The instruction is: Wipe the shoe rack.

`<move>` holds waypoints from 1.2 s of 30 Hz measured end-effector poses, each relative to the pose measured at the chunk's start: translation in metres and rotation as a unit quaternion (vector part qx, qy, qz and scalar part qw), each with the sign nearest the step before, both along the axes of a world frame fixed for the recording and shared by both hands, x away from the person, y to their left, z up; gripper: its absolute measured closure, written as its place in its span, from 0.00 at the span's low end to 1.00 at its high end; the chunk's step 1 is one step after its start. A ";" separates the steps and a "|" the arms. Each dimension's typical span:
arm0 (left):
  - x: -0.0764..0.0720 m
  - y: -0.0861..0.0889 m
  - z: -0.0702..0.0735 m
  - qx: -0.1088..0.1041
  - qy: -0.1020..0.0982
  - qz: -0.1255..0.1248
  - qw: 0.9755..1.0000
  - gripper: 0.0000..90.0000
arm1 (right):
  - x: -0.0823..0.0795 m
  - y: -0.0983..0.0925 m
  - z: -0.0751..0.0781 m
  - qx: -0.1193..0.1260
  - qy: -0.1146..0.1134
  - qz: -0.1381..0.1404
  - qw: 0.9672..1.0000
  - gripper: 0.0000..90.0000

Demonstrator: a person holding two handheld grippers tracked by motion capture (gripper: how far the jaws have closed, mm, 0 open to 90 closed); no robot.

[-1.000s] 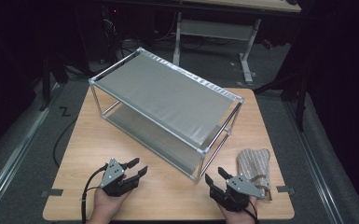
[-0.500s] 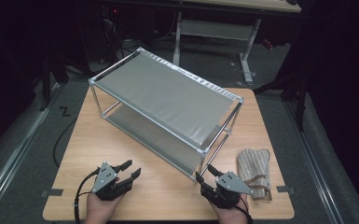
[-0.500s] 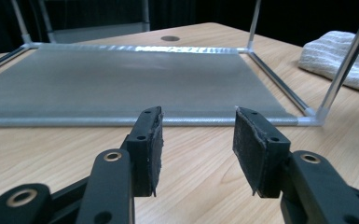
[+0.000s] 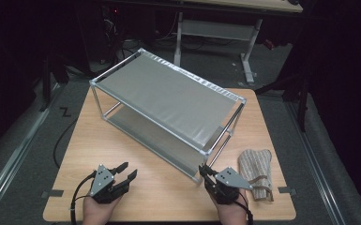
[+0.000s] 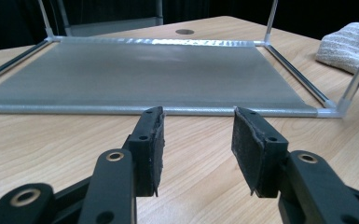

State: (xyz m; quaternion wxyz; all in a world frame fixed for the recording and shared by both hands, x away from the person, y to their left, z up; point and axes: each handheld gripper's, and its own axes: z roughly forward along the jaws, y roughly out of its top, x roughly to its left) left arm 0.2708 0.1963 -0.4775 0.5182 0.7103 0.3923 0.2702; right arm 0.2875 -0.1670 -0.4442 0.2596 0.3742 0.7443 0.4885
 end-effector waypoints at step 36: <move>0.101 0.050 0.021 0.026 0.001 0.125 0.992 0.62 | 0.013 -0.097 -0.001 0.038 0.009 -0.138 0.990 0.88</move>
